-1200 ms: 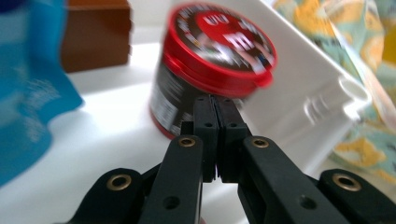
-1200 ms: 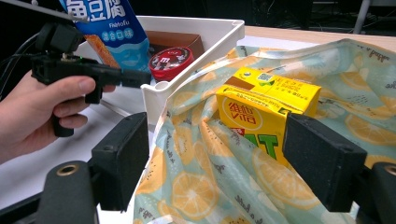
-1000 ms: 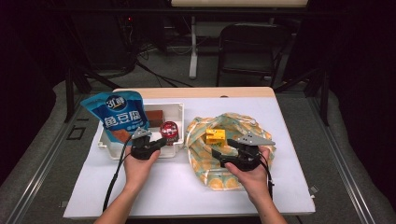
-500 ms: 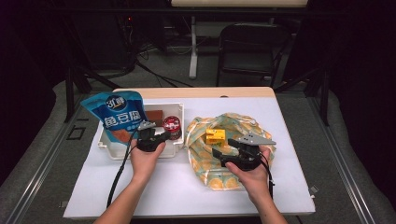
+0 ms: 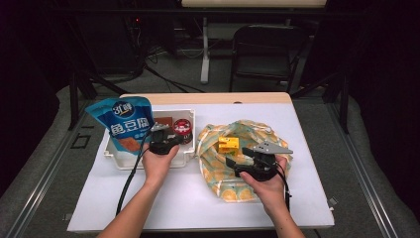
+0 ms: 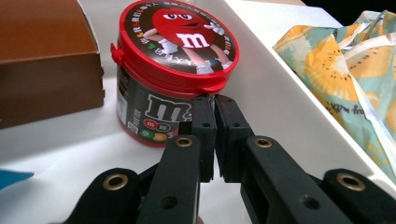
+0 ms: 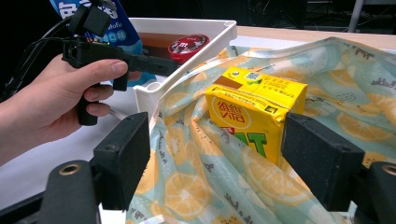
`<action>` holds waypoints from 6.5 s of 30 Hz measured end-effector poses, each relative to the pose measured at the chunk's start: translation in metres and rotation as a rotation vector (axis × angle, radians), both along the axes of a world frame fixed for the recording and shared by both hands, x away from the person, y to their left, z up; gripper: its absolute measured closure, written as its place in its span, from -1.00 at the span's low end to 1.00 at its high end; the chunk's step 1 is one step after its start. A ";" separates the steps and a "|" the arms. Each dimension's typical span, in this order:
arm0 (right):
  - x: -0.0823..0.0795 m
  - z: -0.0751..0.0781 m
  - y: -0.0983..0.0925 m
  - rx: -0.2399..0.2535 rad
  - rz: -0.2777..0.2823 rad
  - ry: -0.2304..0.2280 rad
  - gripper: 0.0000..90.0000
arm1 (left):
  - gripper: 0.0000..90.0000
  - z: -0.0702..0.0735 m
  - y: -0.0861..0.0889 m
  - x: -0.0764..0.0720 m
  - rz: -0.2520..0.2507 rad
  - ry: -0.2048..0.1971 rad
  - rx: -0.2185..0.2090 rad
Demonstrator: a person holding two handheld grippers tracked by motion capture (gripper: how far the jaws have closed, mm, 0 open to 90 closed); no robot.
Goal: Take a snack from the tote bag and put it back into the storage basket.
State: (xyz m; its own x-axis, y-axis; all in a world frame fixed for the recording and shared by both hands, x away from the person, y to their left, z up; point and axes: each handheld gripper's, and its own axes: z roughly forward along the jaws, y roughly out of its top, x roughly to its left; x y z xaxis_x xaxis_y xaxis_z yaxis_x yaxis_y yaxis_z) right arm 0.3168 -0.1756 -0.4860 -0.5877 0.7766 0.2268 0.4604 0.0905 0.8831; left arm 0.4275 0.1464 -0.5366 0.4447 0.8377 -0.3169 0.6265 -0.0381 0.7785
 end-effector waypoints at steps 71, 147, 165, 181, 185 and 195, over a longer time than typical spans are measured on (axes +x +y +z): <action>0.009 -0.010 0.022 -0.073 -0.208 0.010 -0.50 | -0.99 0.021 0.067 -0.124 -0.029 -0.203 0.060; 0.031 0.018 0.025 -0.091 -0.278 -0.072 -0.35 | -0.87 0.025 0.022 -0.124 -0.157 -0.240 0.035; -0.002 0.049 0.042 -0.071 -0.144 -0.106 -0.35 | -0.74 0.039 -0.032 -0.131 -0.281 -0.328 0.008; -0.027 0.040 0.059 -0.054 -0.053 -0.082 -0.35 | -0.56 0.033 -0.059 -0.143 -0.370 -0.366 0.011; -0.030 0.034 0.067 -0.057 -0.030 -0.064 -0.35 | -0.40 0.032 -0.060 -0.144 -0.381 -0.372 0.019; -0.038 0.031 0.085 -0.056 0.018 -0.049 -0.35 | -0.10 0.030 -0.063 -0.145 -0.376 -0.380 0.023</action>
State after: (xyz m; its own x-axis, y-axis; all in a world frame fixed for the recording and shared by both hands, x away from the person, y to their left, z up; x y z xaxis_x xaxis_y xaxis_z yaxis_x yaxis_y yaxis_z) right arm 0.2789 -0.0903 -0.4553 -0.6113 0.7764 0.1536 0.4141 0.1484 0.8980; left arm 0.2826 0.0839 -0.5068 0.7955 0.6031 -0.0584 0.2402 -0.2254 0.9442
